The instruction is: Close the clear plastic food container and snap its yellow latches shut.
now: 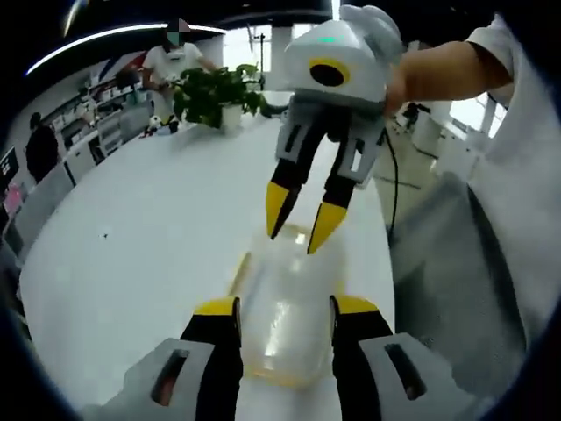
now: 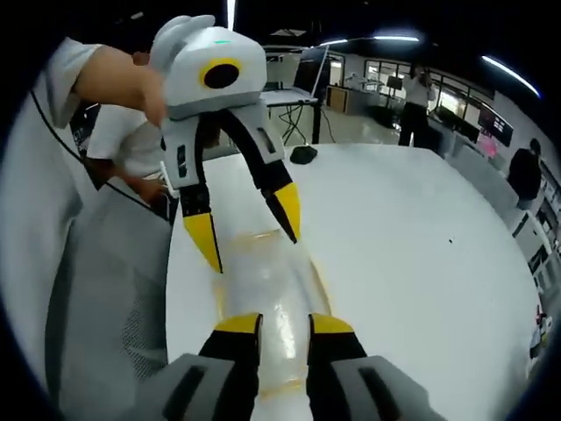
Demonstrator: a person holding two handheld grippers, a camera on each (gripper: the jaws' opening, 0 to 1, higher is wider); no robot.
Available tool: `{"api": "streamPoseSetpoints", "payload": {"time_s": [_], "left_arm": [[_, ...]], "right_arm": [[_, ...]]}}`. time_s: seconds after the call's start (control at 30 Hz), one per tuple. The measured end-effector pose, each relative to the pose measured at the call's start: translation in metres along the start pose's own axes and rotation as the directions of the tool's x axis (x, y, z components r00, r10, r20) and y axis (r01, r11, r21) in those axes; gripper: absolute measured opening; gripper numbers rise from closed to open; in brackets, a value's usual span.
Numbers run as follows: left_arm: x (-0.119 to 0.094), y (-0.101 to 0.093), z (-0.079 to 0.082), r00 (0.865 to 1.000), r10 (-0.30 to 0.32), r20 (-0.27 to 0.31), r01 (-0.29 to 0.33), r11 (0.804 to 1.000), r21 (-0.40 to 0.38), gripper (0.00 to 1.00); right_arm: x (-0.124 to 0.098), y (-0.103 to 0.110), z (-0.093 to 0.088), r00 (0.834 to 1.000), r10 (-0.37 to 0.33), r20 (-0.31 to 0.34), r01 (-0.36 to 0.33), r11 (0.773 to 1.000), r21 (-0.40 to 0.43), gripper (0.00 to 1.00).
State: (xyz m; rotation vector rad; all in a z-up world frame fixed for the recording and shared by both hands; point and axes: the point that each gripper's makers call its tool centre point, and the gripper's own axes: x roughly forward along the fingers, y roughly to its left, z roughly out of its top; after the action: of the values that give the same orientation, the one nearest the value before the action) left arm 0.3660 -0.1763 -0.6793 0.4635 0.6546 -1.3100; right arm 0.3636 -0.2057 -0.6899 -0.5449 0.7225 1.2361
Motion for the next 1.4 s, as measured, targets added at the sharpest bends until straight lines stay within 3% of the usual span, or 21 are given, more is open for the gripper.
{"api": "streamPoseSetpoints", "payload": {"time_s": [0.2, 0.33, 0.43, 0.67, 0.93, 1.0, 1.2, 1.3, 1.4], "left_arm": [[0.015, -0.005, -0.003, 1.0, -0.005, -0.014, 0.006, 0.996, 0.084, 0.29], [0.022, -0.01, -0.007, 0.999, -0.017, -0.028, 0.02, 0.995, 0.099, 0.25], [0.027, -0.013, -0.016, 0.998, -0.017, -0.058, 0.024, 0.992, 0.127, 0.3], [0.029, -0.022, -0.019, 0.997, -0.029, -0.076, 0.039, 0.989, 0.142, 0.36], [0.035, -0.03, -0.024, 0.993, 0.001, -0.115, 0.022, 0.978, 0.205, 0.41], [0.035, -0.032, -0.025, 0.993, -0.006, -0.117, 0.03, 0.979, 0.203, 0.43], [0.034, -0.032, -0.031, 0.989, 0.016, -0.145, 0.018, 0.972, 0.233, 0.48], [0.037, -0.027, -0.038, 0.983, 0.065, -0.171, -0.019, 0.966, 0.259, 0.5], [0.04, -0.028, -0.038, 0.984, 0.075, -0.164, -0.027, 0.96, 0.278, 0.52]], "right_arm": [[0.012, -0.002, -0.003, 0.999, 0.028, -0.029, -0.029, 0.999, -0.039, 0.15], [0.02, -0.005, -0.004, 0.998, 0.037, -0.044, -0.039, 0.998, -0.048, 0.15], [0.027, -0.009, -0.005, 0.998, 0.037, -0.055, -0.04, 0.998, -0.045, 0.16], [0.035, -0.015, -0.003, 0.998, 0.028, -0.064, -0.031, 0.999, -0.042, 0.18], [0.044, -0.024, -0.008, 0.994, 0.029, -0.106, -0.033, 0.999, -0.039, 0.38], [0.045, -0.021, -0.004, 0.994, 0.057, -0.088, -0.06, 0.998, -0.026, 0.38], [0.049, -0.02, -0.004, 0.988, 0.101, -0.119, -0.107, 0.993, -0.042, 0.39], [0.05, -0.021, -0.008, 0.98, 0.131, -0.148, -0.127, 0.991, 0.04, 0.46], [0.051, -0.018, -0.01, 0.973, 0.168, -0.16, -0.168, 0.986, 0.013, 0.51]]}}
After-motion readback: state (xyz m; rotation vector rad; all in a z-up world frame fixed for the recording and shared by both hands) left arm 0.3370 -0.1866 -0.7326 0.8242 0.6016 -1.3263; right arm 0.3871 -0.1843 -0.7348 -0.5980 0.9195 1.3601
